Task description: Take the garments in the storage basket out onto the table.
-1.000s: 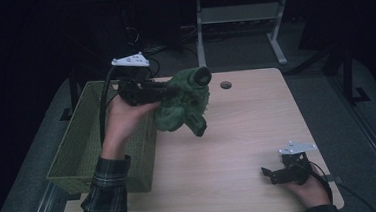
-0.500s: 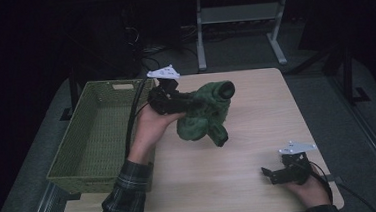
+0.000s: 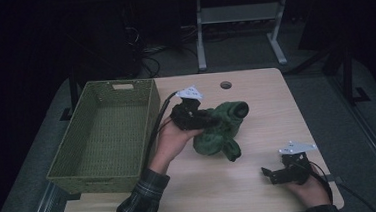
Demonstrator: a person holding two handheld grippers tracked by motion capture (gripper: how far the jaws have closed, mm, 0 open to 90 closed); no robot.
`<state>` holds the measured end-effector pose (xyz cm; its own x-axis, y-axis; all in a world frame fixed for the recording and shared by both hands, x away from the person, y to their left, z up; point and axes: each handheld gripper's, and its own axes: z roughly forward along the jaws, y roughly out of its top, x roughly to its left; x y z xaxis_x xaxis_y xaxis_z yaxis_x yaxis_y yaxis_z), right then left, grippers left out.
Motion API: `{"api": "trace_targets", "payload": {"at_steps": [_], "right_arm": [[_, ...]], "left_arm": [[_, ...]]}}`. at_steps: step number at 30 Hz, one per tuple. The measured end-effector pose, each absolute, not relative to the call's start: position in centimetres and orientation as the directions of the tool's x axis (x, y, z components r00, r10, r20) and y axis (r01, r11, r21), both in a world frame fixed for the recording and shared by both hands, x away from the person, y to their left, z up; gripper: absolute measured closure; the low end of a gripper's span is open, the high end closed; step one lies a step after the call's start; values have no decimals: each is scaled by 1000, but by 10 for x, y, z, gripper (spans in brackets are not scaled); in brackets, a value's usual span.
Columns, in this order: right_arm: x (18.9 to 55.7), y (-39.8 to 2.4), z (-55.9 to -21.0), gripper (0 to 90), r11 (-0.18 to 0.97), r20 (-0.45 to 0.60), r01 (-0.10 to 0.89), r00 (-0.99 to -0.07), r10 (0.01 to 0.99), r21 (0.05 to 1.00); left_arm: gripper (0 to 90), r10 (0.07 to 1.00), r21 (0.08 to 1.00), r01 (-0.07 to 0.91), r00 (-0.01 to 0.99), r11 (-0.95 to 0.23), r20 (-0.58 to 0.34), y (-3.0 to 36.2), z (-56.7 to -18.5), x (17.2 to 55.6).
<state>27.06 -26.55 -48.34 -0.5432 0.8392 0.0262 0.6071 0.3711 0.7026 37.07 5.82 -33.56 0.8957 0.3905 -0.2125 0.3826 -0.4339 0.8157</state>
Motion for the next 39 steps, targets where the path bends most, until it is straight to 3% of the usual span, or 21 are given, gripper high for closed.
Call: {"api": "trace_targets", "payload": {"at_steps": [15,31,39], "right_arm": [[270,-266,-483,5,373,26,608,-544,839,701],[270,-266,-483,5,372,26,609,-543,839,701],[270,-266,-483,5,372,26,609,-543,839,701]], "left_arm": [[775,365,741,433,891,-512,-269,30,-401,366],[732,370,679,445,890,-583,-266,10,-449,377],[528,351,699,438,895,-566,-276,14,-440,375]]}}
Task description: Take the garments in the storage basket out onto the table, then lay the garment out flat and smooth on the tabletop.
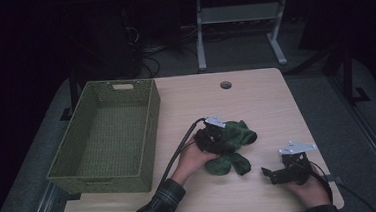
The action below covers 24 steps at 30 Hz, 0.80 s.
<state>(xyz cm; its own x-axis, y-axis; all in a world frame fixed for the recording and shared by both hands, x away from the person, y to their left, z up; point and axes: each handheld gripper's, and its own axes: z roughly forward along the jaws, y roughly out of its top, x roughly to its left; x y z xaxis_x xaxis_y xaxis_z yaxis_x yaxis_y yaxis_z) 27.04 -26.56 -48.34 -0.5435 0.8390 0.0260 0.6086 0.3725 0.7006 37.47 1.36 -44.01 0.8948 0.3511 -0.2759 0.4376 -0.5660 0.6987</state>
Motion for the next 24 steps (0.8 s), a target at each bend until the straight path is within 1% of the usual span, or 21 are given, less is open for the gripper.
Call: {"api": "trace_targets", "payload": {"at_steps": [3,5,11,17,18,20,24], "right_arm": [[270,-266,-483,5,374,25,608,-544,838,701],[270,-266,-483,5,373,25,608,-544,839,701],[270,-266,-483,6,374,25,608,-544,838,701],[270,-266,-483,7,371,26,610,-541,841,700],[270,-265,-483,22,371,26,614,-539,842,697],[269,-265,-480,81,376,27,614,-544,839,694],[266,-264,-477,131,371,34,608,-549,835,702]], "left_arm": [[464,342,710,419,903,-566,-259,17,-431,371],[451,347,715,411,905,-565,-245,20,-426,368],[449,343,732,400,909,-552,-237,34,-414,355],[455,331,741,395,912,-543,-243,49,-411,339],[456,329,741,396,912,-542,-247,51,-411,336],[460,328,743,397,911,-538,-250,54,-412,333],[471,320,747,408,908,-525,-271,63,-416,319]]}}
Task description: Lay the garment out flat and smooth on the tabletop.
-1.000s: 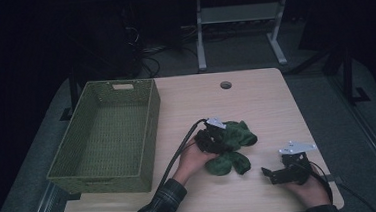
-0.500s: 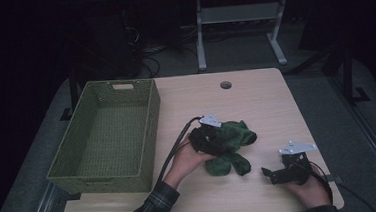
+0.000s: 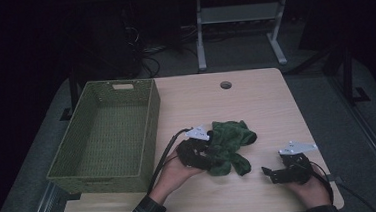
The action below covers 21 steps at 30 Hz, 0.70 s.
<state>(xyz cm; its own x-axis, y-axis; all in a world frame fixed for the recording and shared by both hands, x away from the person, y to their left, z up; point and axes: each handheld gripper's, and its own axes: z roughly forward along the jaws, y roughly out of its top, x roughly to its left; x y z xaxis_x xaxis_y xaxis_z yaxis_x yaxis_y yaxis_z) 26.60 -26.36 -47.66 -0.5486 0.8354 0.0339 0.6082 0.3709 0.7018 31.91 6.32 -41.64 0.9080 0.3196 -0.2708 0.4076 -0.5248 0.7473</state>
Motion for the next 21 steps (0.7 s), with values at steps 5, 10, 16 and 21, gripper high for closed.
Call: {"api": "trace_targets", "payload": {"at_steps": [5,10,16,21], "right_arm": [[260,-258,-470,134,358,56,588,-569,820,726],[253,-249,-467,138,379,58,573,-600,798,726],[251,-234,-466,146,406,70,555,-647,760,726],[248,-223,-466,197,422,91,550,-679,729,721]], "left_arm": [[478,314,745,390,916,-542,-250,67,-422,302],[480,315,735,380,920,-561,-235,62,-430,293],[458,337,712,383,917,-588,-214,54,-447,295],[458,355,707,380,915,-596,-193,52,-457,300]]}}
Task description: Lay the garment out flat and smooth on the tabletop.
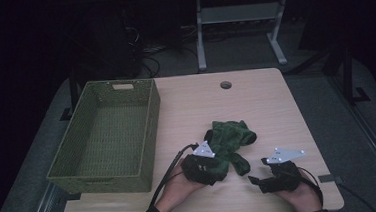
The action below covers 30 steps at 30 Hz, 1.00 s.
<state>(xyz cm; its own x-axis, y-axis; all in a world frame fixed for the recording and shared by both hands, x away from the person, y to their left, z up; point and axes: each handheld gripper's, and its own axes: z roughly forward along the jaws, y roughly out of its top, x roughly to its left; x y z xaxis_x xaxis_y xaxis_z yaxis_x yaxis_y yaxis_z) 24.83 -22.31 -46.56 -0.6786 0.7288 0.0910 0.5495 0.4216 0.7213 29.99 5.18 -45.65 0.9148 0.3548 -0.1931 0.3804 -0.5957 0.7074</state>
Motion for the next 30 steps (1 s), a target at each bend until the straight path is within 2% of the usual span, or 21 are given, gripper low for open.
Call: {"api": "trace_targets", "payload": {"at_steps": [5,12,14,17,22,30], "right_arm": [[249,-214,-466,267,422,115,545,-699,706,725],[253,-206,-466,383,412,134,547,-704,698,729],[256,-205,-467,434,410,144,555,-703,697,724],[259,-205,-468,553,404,169,568,-705,689,717],[262,-207,-466,731,397,183,573,-704,686,717],[261,-219,-460,769,388,169,580,-684,710,717]], "left_arm": [[486,370,704,384,911,-597,-184,50,-461,302],[639,387,698,390,906,-600,-173,51,-464,307],[708,390,701,388,905,-598,-169,52,-464,308],[762,387,700,388,906,-600,-171,53,-464,309],[814,382,702,402,903,-588,-197,55,-460,311],[820,395,733,412,894,-541,-211,74,-445,310]]}}
